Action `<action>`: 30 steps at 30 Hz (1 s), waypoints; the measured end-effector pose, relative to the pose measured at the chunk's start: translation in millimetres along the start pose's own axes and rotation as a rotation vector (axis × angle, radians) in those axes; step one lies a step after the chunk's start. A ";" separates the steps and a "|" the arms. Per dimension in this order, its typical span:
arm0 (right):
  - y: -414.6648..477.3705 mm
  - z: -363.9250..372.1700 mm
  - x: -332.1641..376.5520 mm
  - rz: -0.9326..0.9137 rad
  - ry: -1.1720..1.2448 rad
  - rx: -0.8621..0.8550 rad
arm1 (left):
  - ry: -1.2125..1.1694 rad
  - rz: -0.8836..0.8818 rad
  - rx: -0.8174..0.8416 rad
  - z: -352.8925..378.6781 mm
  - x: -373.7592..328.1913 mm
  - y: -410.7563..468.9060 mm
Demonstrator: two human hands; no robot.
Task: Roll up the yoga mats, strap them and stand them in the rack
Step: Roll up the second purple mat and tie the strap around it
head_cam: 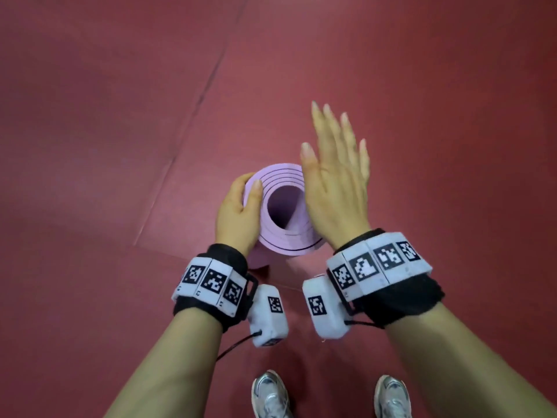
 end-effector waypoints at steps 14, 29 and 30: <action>-25.9 113.0 34.6 0.244 0.764 0.345 | 0.093 -0.214 -0.132 -113.4 80.9 -7.1; -199.4 276.6 208.8 -0.362 0.333 1.090 | -0.151 -0.816 -0.799 -233.9 269.5 -249.8; -224.5 281.5 221.3 -0.429 0.307 1.155 | -0.169 -0.850 -0.841 -236.3 279.7 -281.4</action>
Point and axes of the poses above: each hand's wrist, its own y-axis towards the middle knuckle, its own z-axis out of the palm, x = y × z, the point moved 9 cm from there along y, towards the middle knuckle, and after that the axes turned 8 degrees about y, right-handed, at the moved point
